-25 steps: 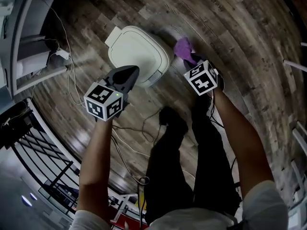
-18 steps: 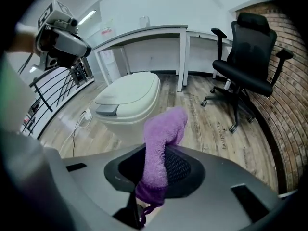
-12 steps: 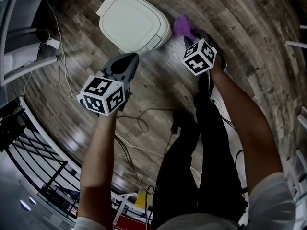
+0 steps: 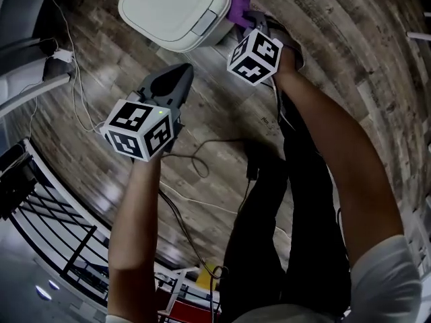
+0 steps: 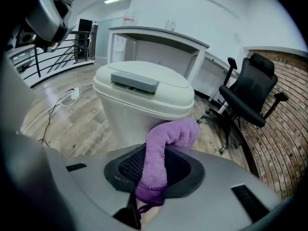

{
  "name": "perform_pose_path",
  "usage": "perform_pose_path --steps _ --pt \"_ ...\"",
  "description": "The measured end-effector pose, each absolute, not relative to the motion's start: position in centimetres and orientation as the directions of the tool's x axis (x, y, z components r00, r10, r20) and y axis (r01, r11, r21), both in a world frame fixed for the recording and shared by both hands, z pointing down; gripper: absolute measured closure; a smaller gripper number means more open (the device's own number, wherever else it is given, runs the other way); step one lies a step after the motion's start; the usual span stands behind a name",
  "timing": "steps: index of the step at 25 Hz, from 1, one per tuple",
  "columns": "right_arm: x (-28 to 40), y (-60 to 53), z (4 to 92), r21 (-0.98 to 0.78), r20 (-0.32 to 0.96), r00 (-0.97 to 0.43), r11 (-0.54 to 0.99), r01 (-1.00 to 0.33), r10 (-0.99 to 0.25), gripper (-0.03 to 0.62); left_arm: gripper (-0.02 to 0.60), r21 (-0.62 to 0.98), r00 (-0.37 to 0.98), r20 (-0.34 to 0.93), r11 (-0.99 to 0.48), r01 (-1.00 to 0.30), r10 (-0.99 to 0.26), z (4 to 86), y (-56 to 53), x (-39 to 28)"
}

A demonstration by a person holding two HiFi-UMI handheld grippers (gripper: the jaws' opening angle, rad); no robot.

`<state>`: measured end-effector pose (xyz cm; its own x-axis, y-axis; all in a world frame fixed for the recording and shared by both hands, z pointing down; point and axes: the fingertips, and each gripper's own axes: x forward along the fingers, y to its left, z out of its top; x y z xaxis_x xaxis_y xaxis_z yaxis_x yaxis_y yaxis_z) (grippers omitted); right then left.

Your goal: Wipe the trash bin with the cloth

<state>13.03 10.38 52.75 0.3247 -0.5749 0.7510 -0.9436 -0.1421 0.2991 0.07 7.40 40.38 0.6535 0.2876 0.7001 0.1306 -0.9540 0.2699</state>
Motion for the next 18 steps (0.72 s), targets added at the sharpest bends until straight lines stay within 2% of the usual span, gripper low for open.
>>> perform_pose_path --steps 10,18 --pt "3.6 8.1 53.3 0.313 0.743 0.193 0.077 -0.947 -0.641 0.497 0.578 0.271 0.654 0.702 -0.955 0.121 0.282 40.6 7.6 -1.2" --pt "-3.9 6.9 52.7 0.281 0.730 -0.034 0.345 -0.895 -0.683 0.497 0.578 0.261 0.656 0.709 -0.961 0.097 0.259 40.8 6.9 -2.8"
